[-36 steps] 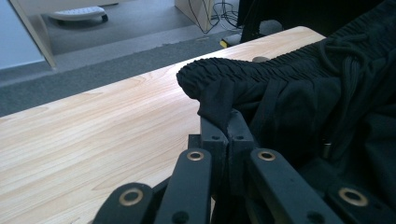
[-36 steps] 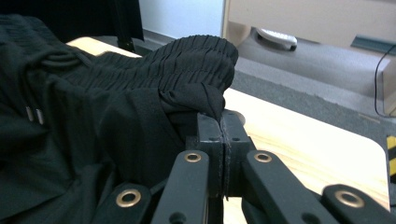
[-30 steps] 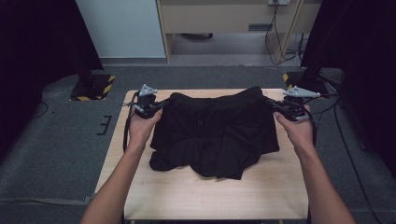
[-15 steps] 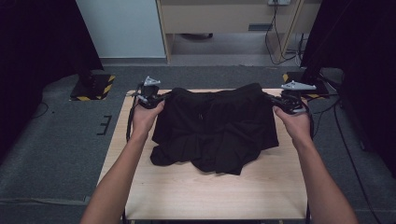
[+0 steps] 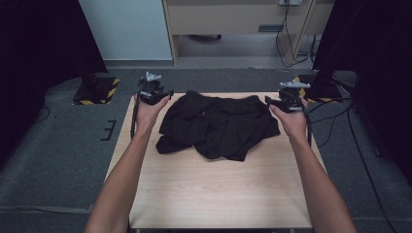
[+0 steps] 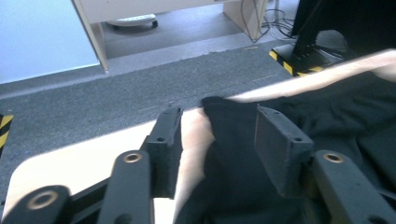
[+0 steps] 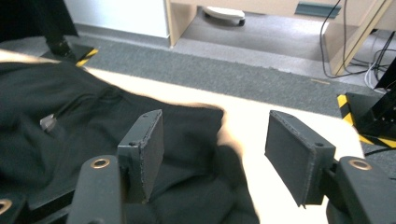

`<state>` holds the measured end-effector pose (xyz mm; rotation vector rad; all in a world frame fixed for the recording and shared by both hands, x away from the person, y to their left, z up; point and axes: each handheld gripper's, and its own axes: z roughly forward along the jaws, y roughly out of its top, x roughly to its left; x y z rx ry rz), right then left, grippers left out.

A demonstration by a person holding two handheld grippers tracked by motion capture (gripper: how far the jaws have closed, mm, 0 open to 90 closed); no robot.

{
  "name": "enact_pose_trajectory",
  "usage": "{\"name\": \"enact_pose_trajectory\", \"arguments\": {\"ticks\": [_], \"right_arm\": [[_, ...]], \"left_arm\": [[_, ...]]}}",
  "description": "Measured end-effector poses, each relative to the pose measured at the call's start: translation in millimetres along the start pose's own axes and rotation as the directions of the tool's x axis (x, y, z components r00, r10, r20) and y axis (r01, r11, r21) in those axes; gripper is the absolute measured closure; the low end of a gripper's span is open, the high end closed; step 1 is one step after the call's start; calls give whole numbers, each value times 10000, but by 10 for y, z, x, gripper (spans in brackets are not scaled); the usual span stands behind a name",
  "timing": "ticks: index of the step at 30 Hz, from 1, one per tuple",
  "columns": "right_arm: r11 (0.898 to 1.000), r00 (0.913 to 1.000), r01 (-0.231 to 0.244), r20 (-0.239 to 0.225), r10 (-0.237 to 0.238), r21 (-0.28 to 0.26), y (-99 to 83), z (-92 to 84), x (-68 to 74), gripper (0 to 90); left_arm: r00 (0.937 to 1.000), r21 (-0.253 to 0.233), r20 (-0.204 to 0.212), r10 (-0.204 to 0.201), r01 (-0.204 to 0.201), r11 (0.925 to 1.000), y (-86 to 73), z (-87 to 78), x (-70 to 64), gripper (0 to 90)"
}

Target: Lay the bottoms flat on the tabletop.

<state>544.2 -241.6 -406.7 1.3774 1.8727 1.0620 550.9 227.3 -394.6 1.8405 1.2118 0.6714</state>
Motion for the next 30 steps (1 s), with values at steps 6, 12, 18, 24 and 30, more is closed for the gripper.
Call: {"name": "enact_pose_trajectory", "arguments": {"ticks": [6, 12, 18, 24, 30], "right_arm": [[9982, 9946, -38, -1034, 100, 600, -725, -274, 231, 345], [9966, 9891, 142, -1469, -21, 814, -1054, -517, 458, 336], [9938, 9836, 491, -1779, -308, 995, -1149, -501, 770, 365], [9893, 9890, 80, -1472, 137, 1458, -1139, -143, 967, 340], [9847, 9941, -166, -1028, 348, 1736, -1031, 67, 1069, 588]], "left_arm": [[9984, -204, 535, 192, -181, 9996, -670, -342, -330, 409], [9987, -30, 470, 207, -206, 9998, -1259, -623, -547, 359], [9974, -97, 722, -14, 21, 10000, -1468, -629, -516, 297], [9902, 482, 1237, 643, -707, 9963, -1596, -606, -442, 343], [9944, 56, 1042, 158, -165, 9998, -1725, -721, -391, 277]]}}
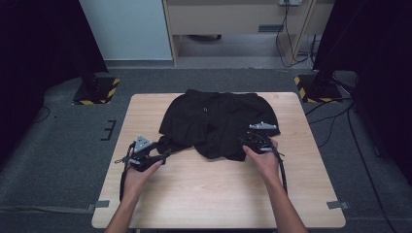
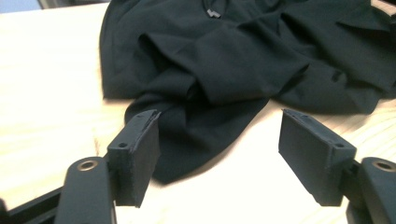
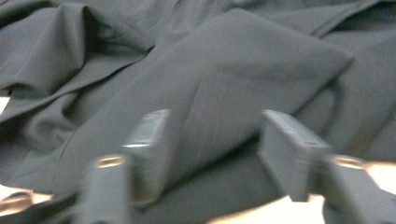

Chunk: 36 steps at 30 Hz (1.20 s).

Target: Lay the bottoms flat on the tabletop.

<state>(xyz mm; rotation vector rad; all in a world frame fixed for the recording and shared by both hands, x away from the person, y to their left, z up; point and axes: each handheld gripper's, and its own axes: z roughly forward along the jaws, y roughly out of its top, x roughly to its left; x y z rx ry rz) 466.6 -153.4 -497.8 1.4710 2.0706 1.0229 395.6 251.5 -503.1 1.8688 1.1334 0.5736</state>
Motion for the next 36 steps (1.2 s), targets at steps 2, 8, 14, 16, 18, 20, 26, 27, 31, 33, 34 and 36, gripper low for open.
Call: {"name": "enact_pose_trajectory", "arguments": {"ticks": [2, 8, 14, 16, 18, 20, 26, 27, 31, 33, 34, 36], "right_arm": [[9998, 9999, 102, 51, -103, 197, 30, 30, 38, 790], [9973, 9975, 710, -73, -708, 188, -85, -120, 23, 900], [9948, 9930, 1013, -606, -1014, -49, -321, -440, -133, 900], [9947, 9921, 1010, -724, -1021, -181, -387, -556, -167, 900], [9927, 9902, 1188, -709, -1202, -226, -459, -652, -207, 900], [9924, 9898, 1217, -719, -1229, -204, -541, -737, -242, 900], [9935, 9901, 1120, -832, -1133, -200, -817, -923, -362, 900], [9935, 9896, 1119, -889, -1133, -214, -868, -960, -372, 900], [9962, 9924, 659, -1001, -713, -564, -1081, -1106, -394, 880], [9960, 9952, 30, -975, -118, -892, -1165, -1152, -419, 772], [9950, 9956, -166, -930, 74, -985, -1190, -1172, -433, 708], [9933, 9964, -410, -788, 326, -1084, -1201, -1228, -464, 573]], "left_arm": [[10000, 105, -78, 19, -18, 9999, -49, -15, 6, 276], [9992, 259, -328, -208, 216, 9994, -75, -9, -1, 281], [9992, 332, -401, -36, 49, 9994, -81, 17, -28, 283], [9993, 262, -364, -52, 61, 9996, -77, 11, -31, 283], [9993, 200, -375, -67, 75, 9998, -68, 16, -37, 283], [9989, 76, -385, -249, 252, 9997, -37, 53, -39, 289], [9990, -218, -183, -413, 409, 9989, 126, 227, -90, 276], [9990, -215, -161, -411, 407, 9989, 155, 266, -99, 265], [9992, 302, -375, 142, -131, 9995, 267, 479, -178, 240], [9975, 657, -589, 384, -345, 9972, 314, 605, -210, 216], [9981, 674, -591, 198, -158, 9976, 328, 654, -220, 208], [9982, 662, -539, -248, 284, 9974, 332, 750, -255, 197]]}}
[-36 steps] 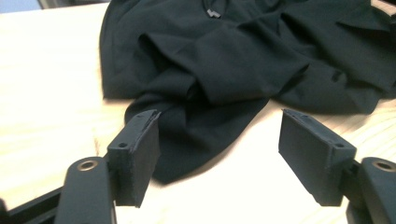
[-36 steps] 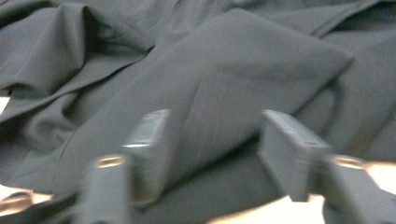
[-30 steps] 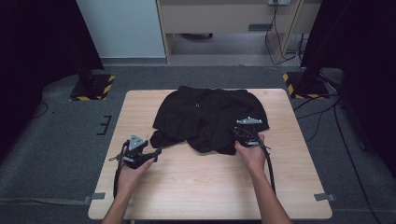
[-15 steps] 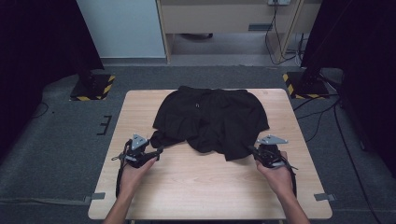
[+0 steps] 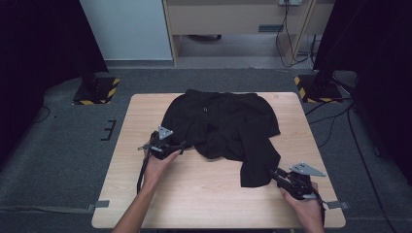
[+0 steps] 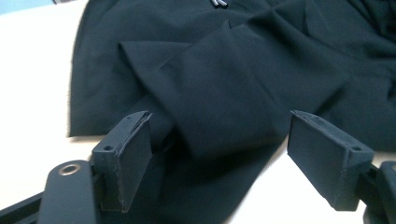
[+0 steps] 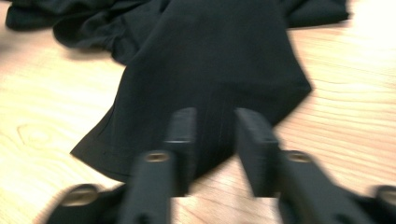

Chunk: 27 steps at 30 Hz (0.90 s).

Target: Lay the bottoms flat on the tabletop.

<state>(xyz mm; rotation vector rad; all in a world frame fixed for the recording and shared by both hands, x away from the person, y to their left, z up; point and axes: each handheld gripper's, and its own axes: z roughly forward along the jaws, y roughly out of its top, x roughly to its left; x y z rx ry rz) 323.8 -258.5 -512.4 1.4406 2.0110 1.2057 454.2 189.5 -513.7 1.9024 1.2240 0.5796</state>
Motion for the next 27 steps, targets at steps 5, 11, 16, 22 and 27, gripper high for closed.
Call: {"name": "enact_pose_trajectory", "arguments": {"ticks": [5, 11, 16, 22, 27], "right_arm": [[9984, 9981, -428, 422, 444, -382, -12, -111, -35, 340], [9982, 9991, -224, 339, 243, -560, -25, -137, 41, 249], [9981, 9997, -207, 121, 215, -576, 19, -50, 102, 200], [9976, 9976, 393, -553, -424, -567, 203, 292, 269, 275], [9963, 9948, 831, -616, -817, 199, 262, 582, 387, 307]], "left_arm": [[9995, -38, -293, 91, -92, 10000, 23, 234, -80, 219], [9995, 626, 309, 13, -32, 9980, -32, 196, -69, 758], [9958, 889, 915, -81, -1, 9960, -163, -3, -106, 843], [9939, 938, 1100, 91, -195, 9954, -349, -353, -190, 847], [9952, 1208, 874, 449, -553, 9911, -601, -653, -218, 845]]}}
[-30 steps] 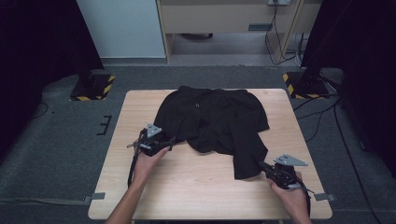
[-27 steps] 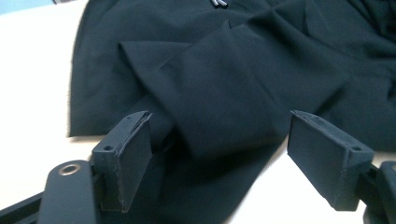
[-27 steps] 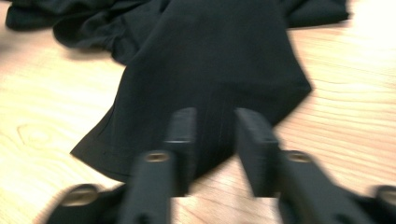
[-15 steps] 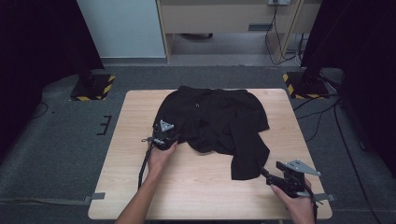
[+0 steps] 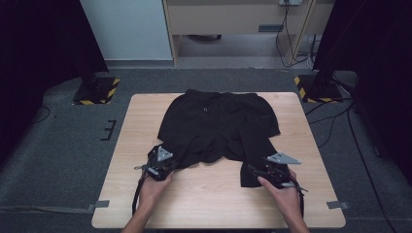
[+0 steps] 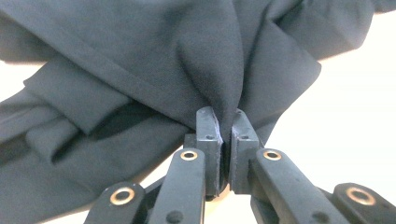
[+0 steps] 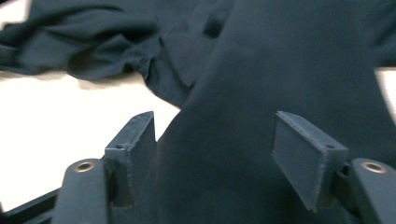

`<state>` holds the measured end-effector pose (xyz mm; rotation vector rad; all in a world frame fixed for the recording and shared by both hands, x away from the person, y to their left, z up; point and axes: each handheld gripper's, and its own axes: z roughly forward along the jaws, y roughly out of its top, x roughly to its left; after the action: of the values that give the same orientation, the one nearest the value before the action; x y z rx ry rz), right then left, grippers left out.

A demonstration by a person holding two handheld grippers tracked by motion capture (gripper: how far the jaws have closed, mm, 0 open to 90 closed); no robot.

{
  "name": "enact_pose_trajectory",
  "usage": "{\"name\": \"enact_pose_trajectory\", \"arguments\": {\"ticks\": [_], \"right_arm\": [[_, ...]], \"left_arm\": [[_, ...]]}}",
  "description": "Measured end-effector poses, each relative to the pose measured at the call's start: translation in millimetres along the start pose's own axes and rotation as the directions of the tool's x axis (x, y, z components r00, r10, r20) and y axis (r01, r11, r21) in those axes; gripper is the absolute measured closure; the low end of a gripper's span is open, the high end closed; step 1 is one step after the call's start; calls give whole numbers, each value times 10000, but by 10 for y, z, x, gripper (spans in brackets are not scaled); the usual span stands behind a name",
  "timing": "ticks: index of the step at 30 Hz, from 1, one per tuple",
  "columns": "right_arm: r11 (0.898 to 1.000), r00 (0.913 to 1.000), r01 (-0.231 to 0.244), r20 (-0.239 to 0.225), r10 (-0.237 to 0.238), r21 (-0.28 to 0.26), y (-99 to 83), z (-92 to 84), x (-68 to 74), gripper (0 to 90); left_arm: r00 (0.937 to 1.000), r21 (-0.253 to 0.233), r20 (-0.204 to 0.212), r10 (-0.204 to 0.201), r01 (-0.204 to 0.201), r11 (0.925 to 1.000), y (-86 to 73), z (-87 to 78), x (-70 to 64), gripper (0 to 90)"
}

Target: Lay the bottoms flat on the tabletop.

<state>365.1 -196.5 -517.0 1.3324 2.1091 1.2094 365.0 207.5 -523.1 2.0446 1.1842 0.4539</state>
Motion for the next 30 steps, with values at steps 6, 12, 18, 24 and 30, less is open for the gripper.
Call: {"name": "enact_pose_trajectory", "arguments": {"ticks": [6, 12, 18, 24, 30], "right_arm": [[9956, 9969, 594, 463, -629, 722, 118, 312, 81, 321], [9869, 9920, 951, 698, -1048, 1301, 98, 377, 71, 724], [9880, 9925, 1072, 471, -1130, 1109, -23, 150, -18, 892], [9891, 9947, 995, 153, -1017, 1082, -305, -226, -30, 783], [9959, 9948, 726, 672, -762, 549, -317, -402, -37, 496]], "left_arm": [[9979, -422, -84, -641, 637, 9971, -242, -351, 69, 817], [9953, -1475, -483, -841, 762, 9861, -221, -503, 162, 365], [9979, -1841, -149, -637, 598, 9811, -41, -346, 149, 268], [9994, -1642, 143, -321, 340, 9858, 203, 40, 46, 272], [9994, -655, -123, 318, -325, 9973, 232, 256, -21, 414]]}}
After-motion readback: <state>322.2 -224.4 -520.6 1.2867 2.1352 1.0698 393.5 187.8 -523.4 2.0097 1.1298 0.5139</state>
